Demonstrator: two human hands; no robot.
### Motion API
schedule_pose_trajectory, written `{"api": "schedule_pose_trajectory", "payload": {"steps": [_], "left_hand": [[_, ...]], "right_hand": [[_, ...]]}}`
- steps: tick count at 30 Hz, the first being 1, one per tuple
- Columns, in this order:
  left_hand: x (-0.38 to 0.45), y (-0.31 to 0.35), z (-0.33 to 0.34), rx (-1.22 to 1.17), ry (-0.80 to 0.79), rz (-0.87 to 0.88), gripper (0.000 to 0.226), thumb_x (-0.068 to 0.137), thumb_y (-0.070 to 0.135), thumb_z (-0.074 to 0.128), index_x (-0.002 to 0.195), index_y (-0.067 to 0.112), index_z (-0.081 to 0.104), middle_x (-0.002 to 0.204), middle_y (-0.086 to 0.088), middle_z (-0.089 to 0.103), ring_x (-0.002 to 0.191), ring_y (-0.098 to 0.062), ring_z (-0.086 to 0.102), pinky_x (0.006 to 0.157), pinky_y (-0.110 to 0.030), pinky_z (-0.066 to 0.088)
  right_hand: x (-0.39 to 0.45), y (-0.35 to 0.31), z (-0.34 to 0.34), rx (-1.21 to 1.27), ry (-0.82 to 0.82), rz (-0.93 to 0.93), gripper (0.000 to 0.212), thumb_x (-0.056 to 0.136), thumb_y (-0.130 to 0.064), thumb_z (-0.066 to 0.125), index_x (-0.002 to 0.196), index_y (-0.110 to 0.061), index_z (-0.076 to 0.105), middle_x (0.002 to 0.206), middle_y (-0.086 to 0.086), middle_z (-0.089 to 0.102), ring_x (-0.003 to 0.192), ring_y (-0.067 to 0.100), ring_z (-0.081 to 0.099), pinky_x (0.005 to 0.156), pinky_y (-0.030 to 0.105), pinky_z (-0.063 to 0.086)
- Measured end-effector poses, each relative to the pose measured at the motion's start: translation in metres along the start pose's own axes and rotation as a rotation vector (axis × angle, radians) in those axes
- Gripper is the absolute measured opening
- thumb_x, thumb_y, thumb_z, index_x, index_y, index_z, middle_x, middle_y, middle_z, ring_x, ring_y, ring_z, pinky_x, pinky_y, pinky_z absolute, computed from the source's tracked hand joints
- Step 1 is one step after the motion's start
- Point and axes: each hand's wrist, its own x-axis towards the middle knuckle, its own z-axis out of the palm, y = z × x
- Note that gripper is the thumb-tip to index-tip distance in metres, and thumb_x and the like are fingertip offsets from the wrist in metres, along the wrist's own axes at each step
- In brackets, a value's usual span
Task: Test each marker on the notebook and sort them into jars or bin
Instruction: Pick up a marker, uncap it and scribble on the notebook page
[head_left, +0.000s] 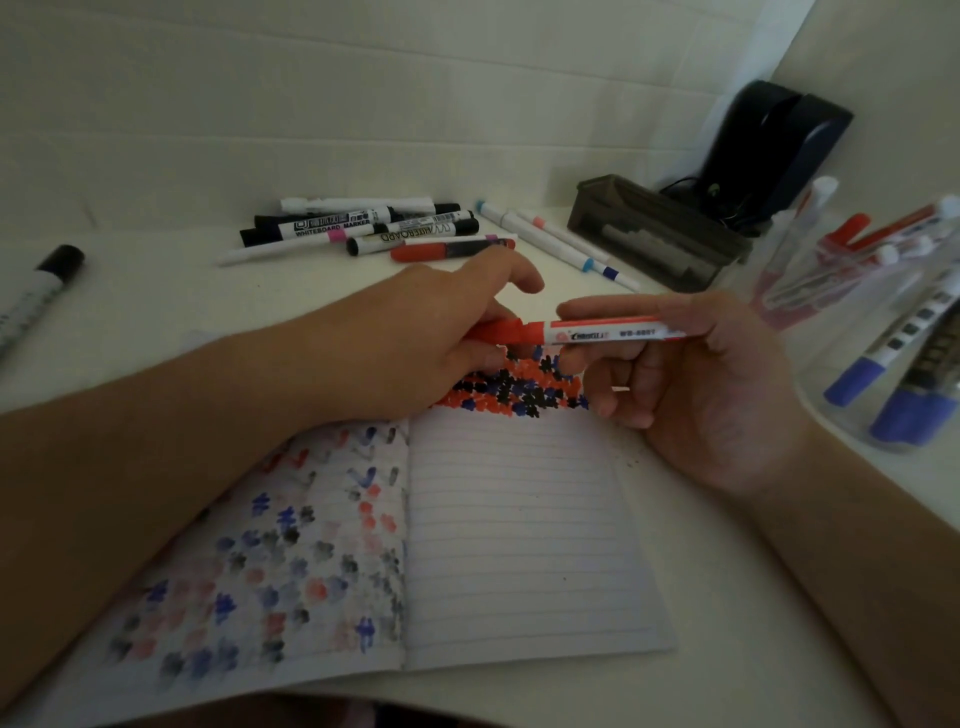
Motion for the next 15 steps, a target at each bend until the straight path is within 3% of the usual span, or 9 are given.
{"api": "schedule_pose_trajectory", "payload": {"steps": [2, 5, 8, 10, 12, 15], "left_hand": [[-0.0004, 0.0008, -0.0018, -0.009, 0.006, 0.006, 0.045, 0.099, 0.027, 0.065, 0.134, 0.04, 0.04, 0.113, 0.022, 0.072, 0.094, 0.007, 0.067, 0.086, -0.015, 0.051], [0.0002, -0.0015, -0.0056, -0.056, 0.057, -0.011, 0.036, 0.095, 0.033, 0.069, 0.126, 0.038, 0.052, 0.096, 0.022, 0.074, 0.079, 0.006, 0.07, 0.075, -0.012, 0.053], [0.0007, -0.0051, -0.0082, -0.079, 0.132, -0.005, 0.03, 0.08, 0.05, 0.074, 0.108, 0.043, 0.068, 0.089, 0.026, 0.073, 0.077, 0.01, 0.069, 0.074, -0.008, 0.052], [0.0005, -0.0046, -0.0084, -0.075, 0.145, 0.01, 0.036, 0.072, 0.061, 0.069, 0.105, 0.046, 0.07, 0.087, 0.033, 0.07, 0.084, 0.016, 0.065, 0.074, 0.0, 0.045], [-0.0001, -0.0029, -0.0083, -0.062, 0.134, 0.012, 0.038, 0.073, 0.064, 0.063, 0.108, 0.049, 0.068, 0.081, 0.037, 0.066, 0.08, 0.017, 0.062, 0.068, 0.001, 0.042], [0.0, -0.0007, -0.008, -0.04, 0.124, 0.03, 0.037, 0.078, 0.065, 0.055, 0.111, 0.052, 0.062, 0.083, 0.027, 0.069, 0.073, 0.003, 0.063, 0.061, -0.008, 0.044]], "right_hand": [[0.0007, -0.0014, 0.0027, -0.002, 0.026, 0.027, 0.048, 0.088, -0.025, 0.039, 0.115, -0.005, 0.074, 0.089, 0.017, 0.073, 0.058, 0.024, 0.052, 0.044, 0.022, 0.033], [0.0007, -0.0057, 0.0017, -0.053, 0.131, 0.014, 0.021, 0.101, -0.014, 0.047, 0.104, -0.012, 0.068, 0.081, 0.014, 0.072, 0.053, 0.023, 0.048, 0.04, 0.022, 0.033], [-0.0043, -0.0089, -0.0051, -0.462, 0.184, -0.13, 0.003, 0.097, -0.018, 0.067, 0.096, -0.017, 0.069, 0.081, 0.004, 0.075, 0.055, 0.02, 0.055, 0.045, 0.024, 0.045], [-0.0075, -0.008, -0.0064, -0.722, 0.181, -0.223, 0.01, 0.091, -0.019, 0.074, 0.095, -0.027, 0.072, 0.084, -0.008, 0.074, 0.058, 0.011, 0.059, 0.053, 0.023, 0.051], [-0.008, -0.0051, -0.0048, -0.782, 0.172, -0.283, 0.021, 0.092, -0.014, 0.074, 0.094, -0.034, 0.07, 0.085, -0.013, 0.071, 0.063, 0.011, 0.061, 0.057, 0.022, 0.052], [-0.0055, 0.0001, -0.0018, -0.802, 0.162, -0.326, 0.023, 0.096, -0.013, 0.071, 0.1, -0.035, 0.068, 0.085, -0.016, 0.066, 0.067, 0.007, 0.059, 0.062, 0.026, 0.047]]}}
